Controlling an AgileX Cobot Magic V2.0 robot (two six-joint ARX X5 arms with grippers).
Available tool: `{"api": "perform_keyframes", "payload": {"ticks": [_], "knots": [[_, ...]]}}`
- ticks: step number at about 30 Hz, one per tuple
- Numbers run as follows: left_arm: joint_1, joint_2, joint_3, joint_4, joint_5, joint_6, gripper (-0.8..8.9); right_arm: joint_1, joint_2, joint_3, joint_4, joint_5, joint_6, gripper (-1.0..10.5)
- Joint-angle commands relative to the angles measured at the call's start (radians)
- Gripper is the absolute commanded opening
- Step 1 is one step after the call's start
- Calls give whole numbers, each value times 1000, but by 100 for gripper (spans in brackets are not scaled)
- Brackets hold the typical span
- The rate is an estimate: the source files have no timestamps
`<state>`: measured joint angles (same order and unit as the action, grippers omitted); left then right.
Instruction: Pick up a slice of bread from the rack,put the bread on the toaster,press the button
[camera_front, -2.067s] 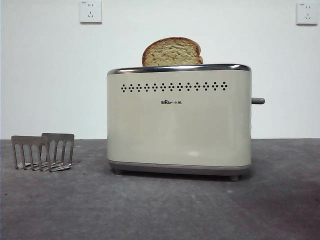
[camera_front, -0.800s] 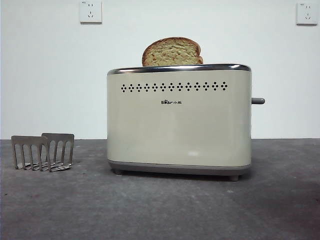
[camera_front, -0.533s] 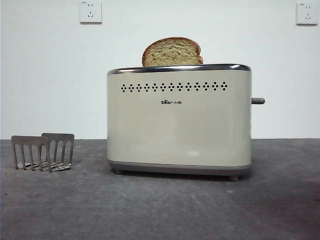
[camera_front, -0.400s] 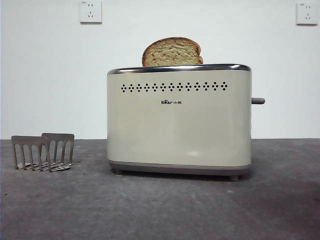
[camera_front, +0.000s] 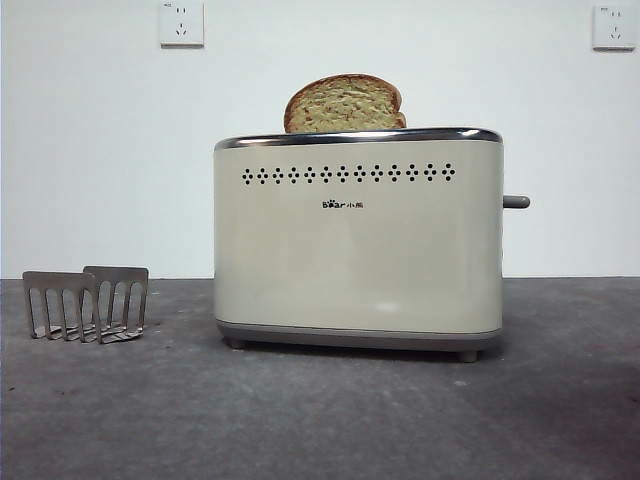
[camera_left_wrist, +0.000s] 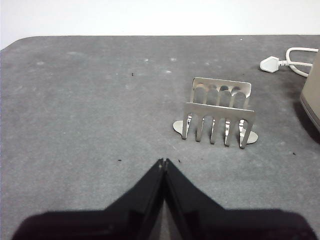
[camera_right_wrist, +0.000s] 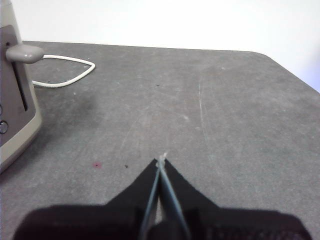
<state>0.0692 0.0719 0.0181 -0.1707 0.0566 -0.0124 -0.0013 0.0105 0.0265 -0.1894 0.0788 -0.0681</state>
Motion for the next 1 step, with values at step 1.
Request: {"api": "perform_keyframes", "payload": {"ticks": [1], "knots": [[-2,0,-10,6,3,-10,-4,0,-2,-12,7,0,-5,0]]}}
